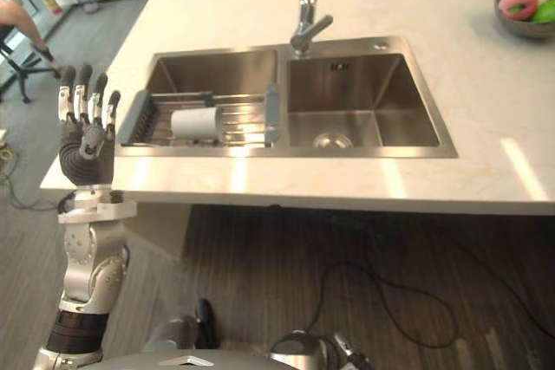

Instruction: Walk over to the sink, pick up the cup, carry it to the dishwasher, place the cup inside the dishwasher, then close the dishwasher door

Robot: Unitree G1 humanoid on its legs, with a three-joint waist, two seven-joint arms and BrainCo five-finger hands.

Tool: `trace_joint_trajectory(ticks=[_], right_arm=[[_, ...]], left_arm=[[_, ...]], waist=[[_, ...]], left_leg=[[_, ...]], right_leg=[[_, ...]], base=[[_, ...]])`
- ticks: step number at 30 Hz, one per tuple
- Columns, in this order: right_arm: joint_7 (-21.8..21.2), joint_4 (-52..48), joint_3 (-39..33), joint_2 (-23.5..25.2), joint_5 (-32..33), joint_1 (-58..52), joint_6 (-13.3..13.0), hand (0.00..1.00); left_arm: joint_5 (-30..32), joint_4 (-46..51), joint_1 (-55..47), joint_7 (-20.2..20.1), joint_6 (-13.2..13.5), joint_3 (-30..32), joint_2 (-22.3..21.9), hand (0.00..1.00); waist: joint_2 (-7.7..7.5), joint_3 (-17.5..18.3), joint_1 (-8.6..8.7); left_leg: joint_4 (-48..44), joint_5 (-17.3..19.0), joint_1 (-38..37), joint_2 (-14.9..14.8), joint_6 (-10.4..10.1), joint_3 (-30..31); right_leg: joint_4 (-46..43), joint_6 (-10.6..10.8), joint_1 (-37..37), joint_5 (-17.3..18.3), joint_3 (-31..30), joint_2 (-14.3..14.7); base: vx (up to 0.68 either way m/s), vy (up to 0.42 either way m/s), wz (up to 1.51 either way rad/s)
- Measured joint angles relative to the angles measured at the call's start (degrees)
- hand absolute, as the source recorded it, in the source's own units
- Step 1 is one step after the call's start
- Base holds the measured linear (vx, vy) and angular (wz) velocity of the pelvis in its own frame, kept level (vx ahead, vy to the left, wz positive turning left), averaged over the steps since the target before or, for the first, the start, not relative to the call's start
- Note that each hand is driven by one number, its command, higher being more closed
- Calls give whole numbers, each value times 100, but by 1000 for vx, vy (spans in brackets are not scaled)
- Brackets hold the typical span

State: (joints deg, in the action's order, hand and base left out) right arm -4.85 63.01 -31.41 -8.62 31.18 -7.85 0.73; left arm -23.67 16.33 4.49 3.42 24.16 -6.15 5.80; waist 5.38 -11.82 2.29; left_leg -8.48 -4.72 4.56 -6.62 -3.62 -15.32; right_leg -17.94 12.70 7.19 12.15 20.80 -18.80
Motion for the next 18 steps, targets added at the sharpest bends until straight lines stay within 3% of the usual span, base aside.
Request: trace_joint_trajectory(ticks=[1, 4, 6, 8, 9, 10, 11, 12, 13, 14, 15, 16, 17, 18], right_arm=[[3, 76, -161, 23, 61, -1, 57, 0], [-4, 119, -494, 274, 108, -182, 94, 0], [-2, 123, -524, 408, 91, -276, 91, 0], [1, 88, -473, 476, 92, -304, 63, 0], [0, 88, -429, 483, 84, -309, 64, 0], [0, 86, -290, 486, 47, -319, 53, 0], [-5, 86, -250, 492, 37, -312, 40, 0], [-23, 83, -184, 514, -18, -277, 32, 0], [-71, 87, -121, 532, -41, -214, 23, 0], [-102, 84, -94, 545, -89, -196, 20, 0], [-149, 76, -43, 587, -188, -195, 17, 0], [-198, 98, -23, 612, -241, -217, 39, 0], [-205, 117, -33, 554, -243, -265, 84, 0], [-209, 108, -51, 502, -241, -277, 86, 0]], left_arm=[[39, 45, 54, -8, -20, -94, 5, 0], [137, 71, 61, 1, -184, -290, 26, 0], [156, 73, 59, 4, -310, -380, 34, 0], [271, 96, 59, 35, -449, -399, 66, 0], [301, 109, 54, 71, -493, -399, 100, 0], [372, 113, 35, 166, -564, -396, 162, 0], [375, 113, 26, 228, -581, -391, 174, 0], [381, 105, 28, 350, -613, -354, 242, 0], [380, 97, 33, 520, -611, -333, 253, 0], [381, 82, 37, 589, -609, -328, 270, 0], [382, 30, 52, 683, -606, -307, 356, 0], [380, -73, 97, 758, -607, -295, 425, 0], [376, -260, 127, 795, -616, -287, 382, 0], [374, -344, 114, 848, -645, -300, 347, 0]], waist=[[-4, 11, 0], [-256, 133, -27], [-297, 161, -11], [-317, 161, -7], [-338, 166, -4], [-326, 170, 27], [-324, 176, 51], [-325, 150, 81], [-331, 153, 109], [-333, 157, 119], [-422, 201, 137], [-602, 193, 173], [-616, 173, 250], [-488, 182, 255]], left_leg=[[16, 223, -57, 96, -28, 21], [-157, 556, -62, 414, 62, 75], [-192, 706, -111, 483, 104, 181], [38, 759, -375, 518, 173, 166], [132, 765, -482, 522, 182, 149], [296, 789, -703, 501, 221, 161], [328, 807, -776, 476, 249, 174], [360, 843, -845, 395, 259, 172], [356, 892, -837, 256, 218, 174], [347, 916, -815, 188, 186, 170], [319, 955, -717, 166, 130, 183], [192, 993, -730, 288, 82, 269], [63, 1021, -763, 314, 92, 421], [54, 1011, -767, 277, 72, 473]], right_leg=[[-77, 67, 14, 42, -10, -104], [-63, -25, 171, 60, -15, -397], [-414, -488, 108, -147, -33, -455], [-1739, -1376, -638, -716, -354, -648], [-2010, -1471, -805, -965, -436, -704], [-2441, -1515, -1040, -1474, -593, -755], [-2633, -1410, -1149, -1385, -646, -748], [-2742, -1229, -1383, -731, -652, -603], [-2249, -1068, -1568, -289, -643, -210], [-1785, -942, -1604, -204, -647, 28], [-778, -769, -1616, -269, -775, 398], [-234, -848, -1615, -718, -777, 485], [-124, -639, -1482, -861, -804, 525], [-26, -659, -1389, -881, -749, 590]], base=[[47, 152, 9], [46, 156, 17], [72, 169, 9], [84, 214, -17], [78, 139, -23], [85, 81, -21], [157, 95, -25], [180, 79, -22], [174, 55, -18], [126, -5, -3], [157, -58, 26], [259, -105, 55], [266, -87, 58], [273, -63, 28]])
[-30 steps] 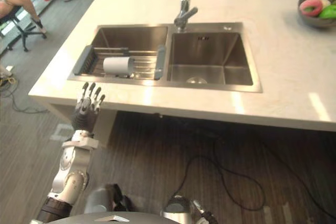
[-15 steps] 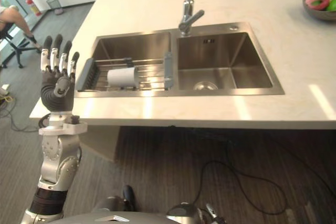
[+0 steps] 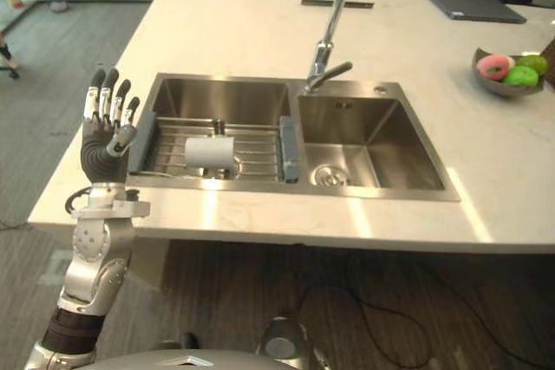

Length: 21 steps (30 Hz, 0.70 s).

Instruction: Walk over to the sink, pick up the cup, carry it to the dishwasher, place the cup inside the dishwasher, then close the dishwasher door

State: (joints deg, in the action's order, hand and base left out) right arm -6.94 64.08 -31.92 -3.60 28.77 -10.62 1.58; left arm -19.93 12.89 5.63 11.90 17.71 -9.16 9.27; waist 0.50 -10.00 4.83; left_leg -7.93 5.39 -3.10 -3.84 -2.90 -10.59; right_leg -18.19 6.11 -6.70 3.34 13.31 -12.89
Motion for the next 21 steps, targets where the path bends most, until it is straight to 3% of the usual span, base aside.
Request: trace_joint_trajectory(ticks=[1, 4, 9, 13, 17, 18, 21], right_arm=[[-2, -8, -47, -80, 17, 73, -4, 0], [-6, -9, -218, -140, 60, 284, -11, 0], [-4, -17, -442, -167, 123, 315, 64, 0], [-10, -7, -529, -129, 114, 293, 149, 0], [-26, -17, -548, -130, 105, 292, 124, 0], [-39, -18, -626, -128, 81, 289, 77, 0], [-54, -21, -762, -130, 31, 288, -47, 0]], left_arm=[[-3, 7, 9, 70, -33, 27, -42, 0], [-29, -10, 96, 8, -66, 9, -55, 0], [-488, -113, 164, -226, -167, 1, -115, 0], [-547, -518, 55, -336, -234, 22, 40, 0], [334, -815, -4, -482, -452, -58, 199, 0], [753, -1054, -1, -480, -617, -250, 298, 0], [1341, -1247, 32, -438, -761, -379, 442, 0]], waist=[[231, 22, -68], [413, 74, -113], [366, 54, -101], [368, 47, -114], [391, 43, -87], [427, 41, -19], [458, 46, 65]], left_leg=[[38, 43, 3, -117, -71, -14], [220, -4, -42, -251, -156, -32], [367, -21, -251, -327, -180, -49], [570, -59, -277, -255, -120, -110], [629, -101, -276, -190, -80, -202], [654, -126, -284, -184, -85, -200], [725, -161, -302, -188, -103, -205]], right_leg=[[230, 19, 82, -20, 8, 169], [573, -46, 183, -125, 25, 353], [1141, -96, 564, -349, 110, 525], [1944, -64, 846, -830, 160, 564], [2281, 16, 951, -1013, 172, 538], [2284, 16, 956, -1013, 185, 534], [2307, 18, 936, -1011, 194, 544]], base=[[188, -22, -4], [204, -47, -15], [64, -7, -4], [-38, 33, -4], [-69, -3, -4], [-61, -30, 0], [-53, -35, -1]])
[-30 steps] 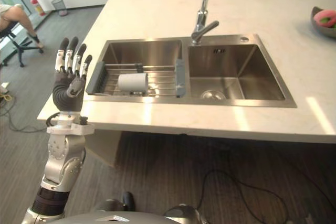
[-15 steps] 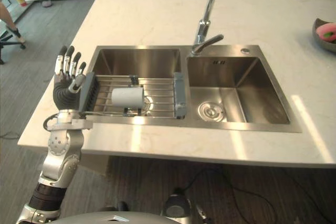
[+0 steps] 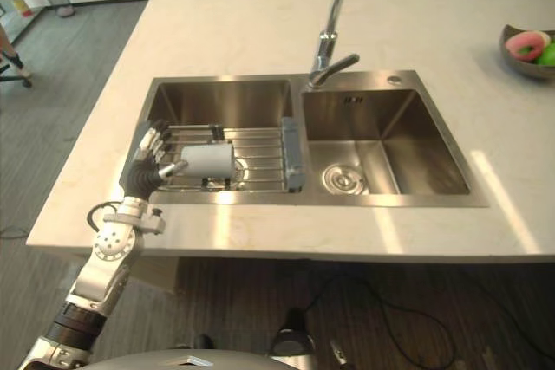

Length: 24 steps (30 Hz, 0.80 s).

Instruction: Walk over to the sink, pick up the cup, carry it to the dishwasher, place the cup inside the dishwasher, then close the dishwasher door

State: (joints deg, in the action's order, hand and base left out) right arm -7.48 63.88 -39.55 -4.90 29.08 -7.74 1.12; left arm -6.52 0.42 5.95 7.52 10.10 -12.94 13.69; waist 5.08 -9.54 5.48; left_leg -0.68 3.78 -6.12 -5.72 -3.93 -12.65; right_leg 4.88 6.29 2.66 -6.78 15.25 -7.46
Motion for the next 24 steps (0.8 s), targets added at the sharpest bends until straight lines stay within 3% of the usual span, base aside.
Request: trace_joint_trajectory(ticks=[8, 18, 24], right_arm=[[-136, 0, -169, -26, 47, 8, -142, 0], [-237, 7, -672, -32, 90, 10, -85, 0], [-209, 8, -901, -45, 466, 4, 23, 0]], left_arm=[[1375, -366, 544, 722, 7, -71, 665, 0], [2713, -885, 1052, 580, -13, -598, 1119, 0], [3153, -1215, 1077, 645, -273, -860, 1150, 0]], waist=[[6, 2, 74], [25, -9, 231], [91, -68, 289]], left_leg=[[101, -67, -72, -78, -62, -13], [164, -63, -112, -81, -70, -119], [176, -31, -195, -90, -94, -215]], right_leg=[[13, 30, 12, -20, 4, 84], [12, 30, -29, -21, -54, 97], [11, 27, -35, -24, -202, 135]], base=[[-6, -8, -1], [-3, -6, -5], [-18, -11, -11]])
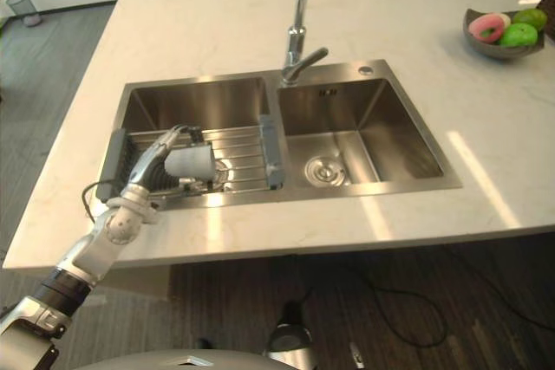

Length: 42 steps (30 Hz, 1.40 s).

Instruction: Walk over to the sink, pick up the cup, carry it to the dishwasher, place the cup inside the dishwasher, then close the dishwasher door

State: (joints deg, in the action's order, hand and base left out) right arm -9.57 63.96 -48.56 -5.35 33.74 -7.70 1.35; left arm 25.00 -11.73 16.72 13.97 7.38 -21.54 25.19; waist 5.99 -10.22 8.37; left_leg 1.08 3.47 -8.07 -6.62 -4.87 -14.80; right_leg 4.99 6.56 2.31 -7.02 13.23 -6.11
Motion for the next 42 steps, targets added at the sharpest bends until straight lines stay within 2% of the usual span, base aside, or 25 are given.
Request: trace_joint_trajectory(ticks=[3, 7, 11, 13, 21, 26, 32, 35, 42], right_arm=[[1, -1, -7, -2, 12, -3, 6, 0], [-8, -5, -32, -47, 30, 3, 12, 0], [-13, -4, -130, -98, 529, 11, 214, 0], [-15, -3, -131, -91, 581, 17, 290, 0], [-17, -1, -133, -92, 639, 12, 290, 0], [-26, -2, -133, -91, 648, 8, 291, 0], [-27, -2, -128, -93, 649, 1, 300, 0], [-23, -2, -114, -98, 650, 2, 393, 0], [-5, -3, -105, -120, 660, 0, 411, 0]], left_arm=[[268, -250, 62, 32, -63, -121, 143, 0], [606, -535, 141, 83, -296, -129, 157, 0], [678, -608, 228, 258, -557, -125, 158, 0], [687, -627, 228, 317, -582, -135, 157, 0], [928, -728, 229, 542, -846, -135, 156, 0], [1317, -827, 283, 491, -812, -166, 154, 0], [1691, -1010, 498, -86, -904, -326, 155, 0], [1692, -1110, 570, -365, -919, -363, 154, 0], [1689, -1311, 699, -901, -1060, -398, 150, 0]], waist=[[16, -13, 60], [14, -20, 85], [16, -21, 96], [22, -24, 97], [38, -34, 127], [38, -34, 126], [27, -41, 125], [33, -38, 136], [38, -39, 148]], left_leg=[[0, 3, 2, -23, -5, -39], [-2, 13, 0, -38, -20, -84], [-1, 19, -3, -37, -22, -96], [-1, 19, -6, -37, -22, -98], [-3, 31, -9, -54, -39, -127], [1, 39, -9, -73, -59, -173], [3, 41, -13, -77, -77, -220], [3, 43, -18, -78, -79, -233], [5, 54, -52, -88, -96, -272]], right_leg=[[-1, -2, -9, 2, -9, 21], [-18, -5, -21, 8, -28, 48], [-31, -6, -24, 9, -43, 51], [-31, -6, -22, 9, -47, 51], [0, -8, -23, 14, -106, 69], [2, -26, -33, 27, -144, 84], [2, -25, -44, 26, -167, 85], [2, -25, -47, 25, -179, 88], [3, -24, -41, 25, -236, 107]], base=[[-19, -17, -5], [-8, -9, -2], [0, 0, 0], [0, 0, 0], [-44, -25, -3], [-20, -13, -3], [-12, -8, -1], [0, 0, 0], [-17, -15, -3]])
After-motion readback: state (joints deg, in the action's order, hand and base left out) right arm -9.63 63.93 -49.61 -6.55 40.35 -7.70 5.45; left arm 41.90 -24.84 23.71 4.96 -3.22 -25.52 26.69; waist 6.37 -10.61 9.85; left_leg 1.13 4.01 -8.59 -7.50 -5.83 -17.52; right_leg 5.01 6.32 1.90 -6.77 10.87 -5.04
